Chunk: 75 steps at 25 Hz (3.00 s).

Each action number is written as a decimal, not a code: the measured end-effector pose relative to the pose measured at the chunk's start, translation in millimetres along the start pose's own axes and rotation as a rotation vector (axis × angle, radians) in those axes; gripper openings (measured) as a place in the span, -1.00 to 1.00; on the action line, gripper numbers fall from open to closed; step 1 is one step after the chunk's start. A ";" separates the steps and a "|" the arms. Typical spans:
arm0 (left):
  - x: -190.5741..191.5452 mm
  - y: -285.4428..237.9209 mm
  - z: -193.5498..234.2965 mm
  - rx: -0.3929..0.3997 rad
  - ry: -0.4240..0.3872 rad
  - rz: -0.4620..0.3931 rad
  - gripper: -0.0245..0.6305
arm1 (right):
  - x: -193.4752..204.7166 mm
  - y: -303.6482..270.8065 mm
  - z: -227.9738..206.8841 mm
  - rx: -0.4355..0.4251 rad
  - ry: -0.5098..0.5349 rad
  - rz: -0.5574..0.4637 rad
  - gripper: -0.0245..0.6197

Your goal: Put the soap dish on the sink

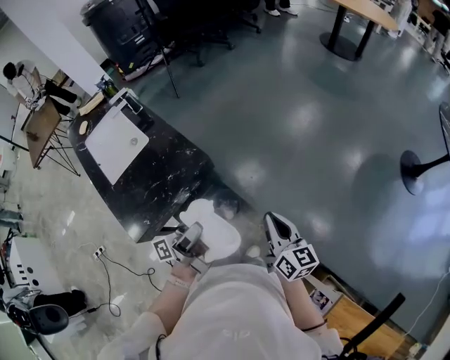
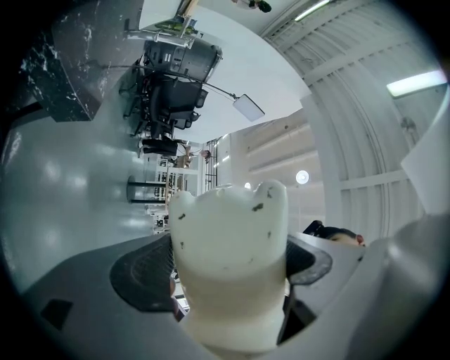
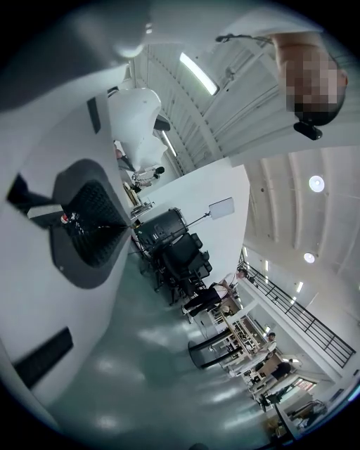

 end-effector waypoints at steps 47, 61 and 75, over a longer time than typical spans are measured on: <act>-335.6 117.5 75.7 -1.112 -0.995 0.118 0.48 | 57.1 -350.4 103.1 -0.392 0.067 0.276 -0.86; -397.5 159.5 156.1 -1.430 -1.163 0.446 0.46 | 101.7 -407.7 91.2 -0.336 0.035 0.306 -0.86; -418.7 143.2 192.5 -1.421 -1.241 0.591 0.44 | 121.2 -411.2 81.4 -0.323 0.028 0.338 -0.86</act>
Point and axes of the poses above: the fingertips, and each gripper's own axes: y backward along the fingers, z to its left, x out of its underside, the point moved 1 cm from there along y, backward along the fingers, and after that the axes turned 7 degrees about -x, right-handed, at the moved point
